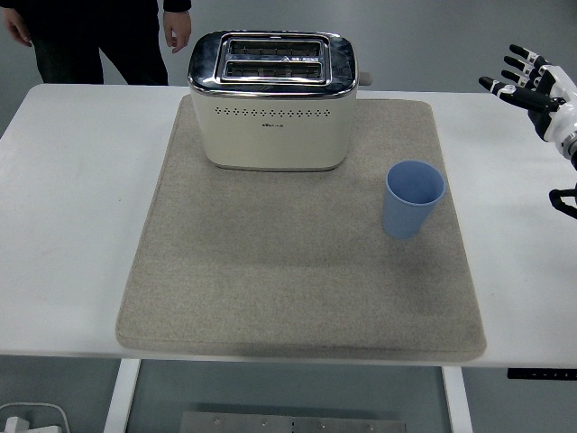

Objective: Put the water cup in front of the bread machine

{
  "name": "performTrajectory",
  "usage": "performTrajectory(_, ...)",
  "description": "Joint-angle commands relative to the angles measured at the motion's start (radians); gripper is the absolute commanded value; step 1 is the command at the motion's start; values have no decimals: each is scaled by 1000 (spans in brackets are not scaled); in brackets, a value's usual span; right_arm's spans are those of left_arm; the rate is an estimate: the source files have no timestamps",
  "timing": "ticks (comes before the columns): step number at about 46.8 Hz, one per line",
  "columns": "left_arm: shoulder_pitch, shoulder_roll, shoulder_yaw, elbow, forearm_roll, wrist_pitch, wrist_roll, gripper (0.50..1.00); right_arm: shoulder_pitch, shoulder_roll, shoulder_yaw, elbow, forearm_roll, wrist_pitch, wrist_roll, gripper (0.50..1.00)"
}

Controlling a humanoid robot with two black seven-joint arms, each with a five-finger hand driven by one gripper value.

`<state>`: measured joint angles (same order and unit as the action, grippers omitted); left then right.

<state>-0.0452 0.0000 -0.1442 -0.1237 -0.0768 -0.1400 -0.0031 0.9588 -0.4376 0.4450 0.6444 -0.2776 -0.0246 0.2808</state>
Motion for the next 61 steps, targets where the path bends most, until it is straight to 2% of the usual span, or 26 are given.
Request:
performTrajectory(1,1,0,-6,-1,-1,0,0,1000,0,-1,0,0,0,0,0,924)
performTrajectory(46,13,0,-3,9,-9,7,0,1000,-23,0,-11,26,-9,8,1,924)
performTrajectory(54,13,0,-2,9,-9,7,0,1000,-34,-10,-6,69,-11,8,1,924)
performTrajectory(61,13,0,-3,9,-9,7,0,1000,-41,-65,-12,156,-14,11,17,924)
